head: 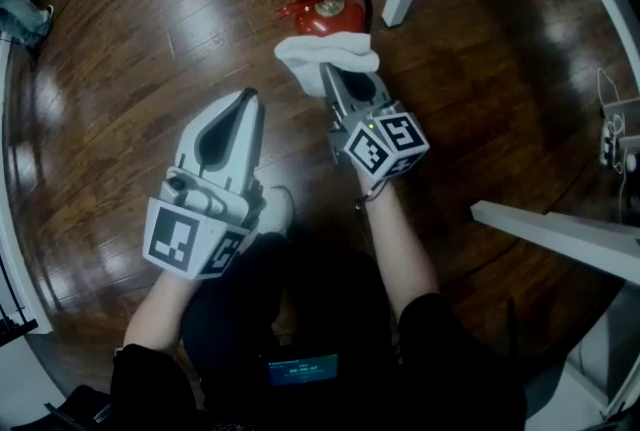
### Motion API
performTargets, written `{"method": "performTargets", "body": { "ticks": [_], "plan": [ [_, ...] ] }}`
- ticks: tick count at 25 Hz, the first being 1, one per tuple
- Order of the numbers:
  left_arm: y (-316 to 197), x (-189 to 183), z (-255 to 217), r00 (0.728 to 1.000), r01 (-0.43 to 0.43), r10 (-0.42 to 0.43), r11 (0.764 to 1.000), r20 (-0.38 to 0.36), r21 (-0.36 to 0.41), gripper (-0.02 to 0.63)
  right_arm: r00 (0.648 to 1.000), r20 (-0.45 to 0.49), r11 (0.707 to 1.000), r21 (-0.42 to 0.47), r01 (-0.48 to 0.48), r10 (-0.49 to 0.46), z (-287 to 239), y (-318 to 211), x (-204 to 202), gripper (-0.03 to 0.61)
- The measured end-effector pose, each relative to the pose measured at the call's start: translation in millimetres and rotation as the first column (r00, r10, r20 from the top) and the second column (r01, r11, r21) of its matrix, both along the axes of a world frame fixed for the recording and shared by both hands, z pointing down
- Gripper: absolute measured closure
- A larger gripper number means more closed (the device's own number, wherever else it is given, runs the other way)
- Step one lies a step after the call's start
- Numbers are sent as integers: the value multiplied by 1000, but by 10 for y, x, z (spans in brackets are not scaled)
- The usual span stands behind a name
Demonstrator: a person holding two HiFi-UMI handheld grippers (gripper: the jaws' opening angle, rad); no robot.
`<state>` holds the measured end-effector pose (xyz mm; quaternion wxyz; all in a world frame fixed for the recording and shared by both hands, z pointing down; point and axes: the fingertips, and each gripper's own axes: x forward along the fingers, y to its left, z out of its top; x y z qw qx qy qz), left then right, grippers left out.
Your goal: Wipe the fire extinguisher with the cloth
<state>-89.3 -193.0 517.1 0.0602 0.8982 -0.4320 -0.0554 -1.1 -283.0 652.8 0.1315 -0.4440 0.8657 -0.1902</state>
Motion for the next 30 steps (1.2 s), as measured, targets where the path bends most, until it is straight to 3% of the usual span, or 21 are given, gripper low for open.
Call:
{"method": "performTargets", "body": {
  "ticks": [5,9,17,18,20,26,28,30],
  "plan": [
    [18,24,-36,1000,3,-3,1000,-1,6,614,996,3,991,-106,-83,84,334,-263,-181,495],
    [21,12,-14,1000,1,-1,1000,4,5,614,995,-40,970,-221,-103,96,878,-327,-317,495],
    [33,-34,29,1000,-4,4,1000,-2,-8,614,984,-165,848,-510,-143,67,2385,-283,-134,495],
    [44,-18,17,1000,-11,11,1000,-1,-1,614,985,-159,850,-508,-136,63,2406,-261,-117,495],
    [39,-11,-21,1000,-19,19,1000,-12,13,614,993,-111,882,-461,-96,50,2242,-233,-156,495],
    [28,1,-53,1000,-8,8,1000,-10,16,614,999,46,976,-217,1,10,1004,-184,-352,495],
    [28,-5,-63,1000,-5,5,1000,-12,16,614,992,120,989,-144,42,-24,570,-220,-486,495],
    [14,-16,-68,1000,0,1,1000,-11,13,614,976,215,989,-133,64,-34,354,-333,-594,495]
  ]
}}
